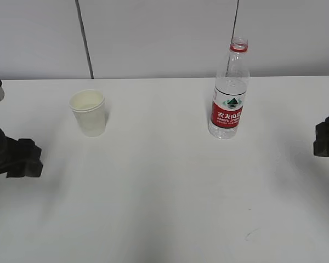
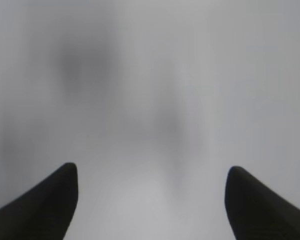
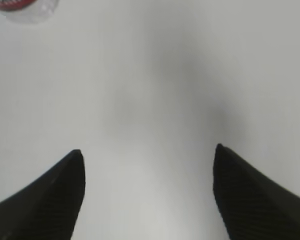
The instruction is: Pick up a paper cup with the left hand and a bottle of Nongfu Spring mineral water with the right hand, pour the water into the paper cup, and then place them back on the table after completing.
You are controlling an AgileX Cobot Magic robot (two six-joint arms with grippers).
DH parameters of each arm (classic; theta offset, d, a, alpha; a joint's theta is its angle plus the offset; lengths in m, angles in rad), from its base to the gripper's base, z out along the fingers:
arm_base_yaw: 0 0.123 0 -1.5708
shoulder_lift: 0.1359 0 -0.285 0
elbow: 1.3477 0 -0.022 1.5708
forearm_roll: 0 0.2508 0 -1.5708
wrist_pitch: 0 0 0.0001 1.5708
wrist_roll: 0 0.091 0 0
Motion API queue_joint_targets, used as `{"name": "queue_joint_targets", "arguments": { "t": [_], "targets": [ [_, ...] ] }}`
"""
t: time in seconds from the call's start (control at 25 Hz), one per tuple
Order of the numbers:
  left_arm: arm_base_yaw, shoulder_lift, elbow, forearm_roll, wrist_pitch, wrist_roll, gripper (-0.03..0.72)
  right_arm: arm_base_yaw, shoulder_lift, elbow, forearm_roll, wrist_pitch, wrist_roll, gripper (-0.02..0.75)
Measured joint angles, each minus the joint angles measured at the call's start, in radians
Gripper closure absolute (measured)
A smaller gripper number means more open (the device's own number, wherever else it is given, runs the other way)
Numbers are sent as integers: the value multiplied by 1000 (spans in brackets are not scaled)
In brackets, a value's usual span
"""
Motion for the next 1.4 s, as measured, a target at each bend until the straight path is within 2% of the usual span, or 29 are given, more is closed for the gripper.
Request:
{"name": "queue_joint_targets", "arguments": {
  "t": [0.24, 0.36, 0.52, 0.76, 1.08, 1.4],
  "targets": [
    [0, -2, -111, -28, 406, 0, 139, 0, -4, -111, 149, 349, -94, 150],
    [0, -2, -160, -29, 536, 0, 145, 0, -6, -155, 211, 479, -166, 150],
    [0, -2, -212, -29, 644, 0, 148, 0, -6, -186, 238, 612, -228, 150],
    [0, -3, -231, -29, 717, 0, 156, 0, -6, -197, 242, 627, -265, 150],
    [0, -7, -232, -13, 720, 1, 165, 0, -12, -197, 242, 628, -312, 150],
    [0, -180, -165, -7, 725, 20, 204, 0, -143, -194, 242, 631, -357, 150]
  ]
}}
